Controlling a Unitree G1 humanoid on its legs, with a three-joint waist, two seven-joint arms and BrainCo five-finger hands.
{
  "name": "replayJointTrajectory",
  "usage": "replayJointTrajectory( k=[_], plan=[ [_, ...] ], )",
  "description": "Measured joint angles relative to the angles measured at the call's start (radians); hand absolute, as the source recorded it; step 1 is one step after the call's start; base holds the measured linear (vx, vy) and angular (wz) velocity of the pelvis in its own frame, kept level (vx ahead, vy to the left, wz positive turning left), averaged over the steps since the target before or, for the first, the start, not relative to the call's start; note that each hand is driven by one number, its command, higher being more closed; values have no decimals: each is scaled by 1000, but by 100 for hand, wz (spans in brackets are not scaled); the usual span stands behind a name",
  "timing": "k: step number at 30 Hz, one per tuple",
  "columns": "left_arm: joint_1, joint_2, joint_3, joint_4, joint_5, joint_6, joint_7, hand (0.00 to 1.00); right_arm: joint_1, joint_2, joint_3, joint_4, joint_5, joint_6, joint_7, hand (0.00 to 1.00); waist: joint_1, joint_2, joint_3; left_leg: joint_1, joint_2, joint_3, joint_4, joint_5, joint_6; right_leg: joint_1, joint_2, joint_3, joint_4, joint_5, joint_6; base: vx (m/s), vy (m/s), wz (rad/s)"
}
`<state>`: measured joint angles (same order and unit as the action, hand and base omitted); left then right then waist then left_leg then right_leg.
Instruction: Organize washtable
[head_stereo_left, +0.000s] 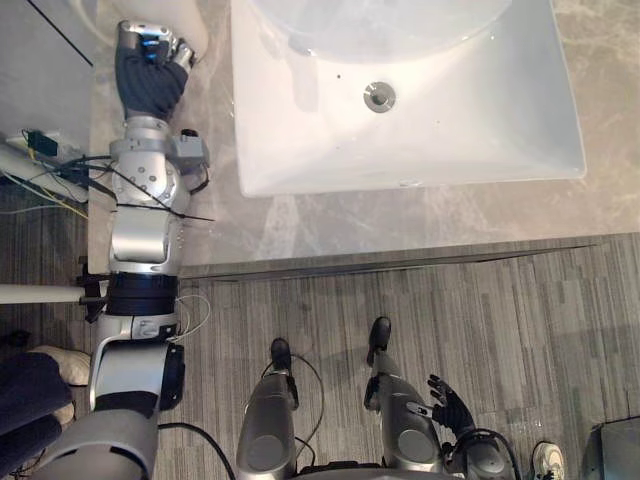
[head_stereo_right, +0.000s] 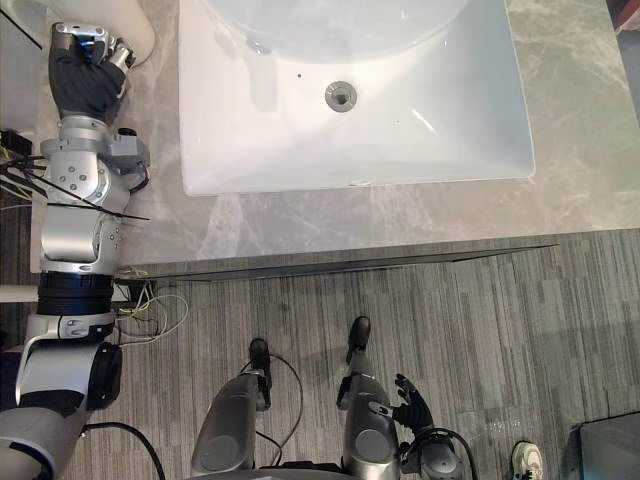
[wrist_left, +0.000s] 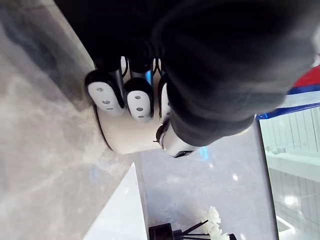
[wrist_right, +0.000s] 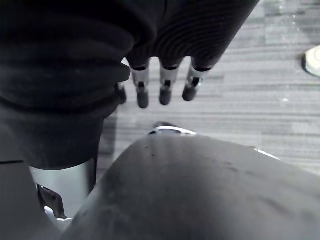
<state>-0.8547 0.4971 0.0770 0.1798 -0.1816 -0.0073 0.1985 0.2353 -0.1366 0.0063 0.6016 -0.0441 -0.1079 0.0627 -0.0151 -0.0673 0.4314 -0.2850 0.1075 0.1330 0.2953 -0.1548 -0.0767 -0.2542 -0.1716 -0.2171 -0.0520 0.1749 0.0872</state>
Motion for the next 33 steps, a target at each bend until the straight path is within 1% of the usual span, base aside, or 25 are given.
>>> replayJointTrajectory(
  k=[5,8,11,13,17,19,31,33],
  plan=[
    [-77,37,-6,30,3,1,8,100,0,0,1,-18,4,-2,1,0,-2,-4,25,-21,1,-1,15,0,0,-22,-1,3,17,-1,-1,-24,2,0],
    [-111,39,-8,50,8,2,21,100,0,-1,1,-27,4,-2,1,0,-1,-5,36,-27,3,-6,21,0,0,-25,0,1,21,0,-3,-31,-3,2],
    [-130,40,-12,69,12,2,23,100,1,-3,2,-28,4,-2,1,0,0,-6,36,-33,3,-6,25,0,0,-31,0,1,24,2,-4,-17,-1,1],
    [-150,53,-37,93,17,2,25,100,1,-4,3,-29,4,-2,1,0,1,-6,37,-35,4,-7,28,0,0,-31,0,1,24,3,-6,-36,0,0],
    [-194,65,-48,129,18,2,25,100,2,-4,5,-34,5,-2,1,0,0,-10,41,-41,5,-8,32,0,0,-35,0,1,23,4,-6,-17,1,0],
    [-232,66,-48,137,18,2,26,100,2,-4,11,-39,6,-3,1,0,1,-17,44,-55,6,-8,35,1,0,-47,1,1,23,8,-8,0,0,0],
    [-264,66,-75,134,19,2,27,100,8,-4,20,-55,16,-3,-4,0,1,-18,46,-52,12,-7,36,1,1,-44,6,2,23,9,-9,-5,-1,0],
    [-263,66,-81,129,32,2,27,100,8,-5,22,-58,16,-2,-4,0,2,-16,46,-47,13,-7,36,1,0,-39,8,2,23,9,-9,0,0,0]
  ],
)
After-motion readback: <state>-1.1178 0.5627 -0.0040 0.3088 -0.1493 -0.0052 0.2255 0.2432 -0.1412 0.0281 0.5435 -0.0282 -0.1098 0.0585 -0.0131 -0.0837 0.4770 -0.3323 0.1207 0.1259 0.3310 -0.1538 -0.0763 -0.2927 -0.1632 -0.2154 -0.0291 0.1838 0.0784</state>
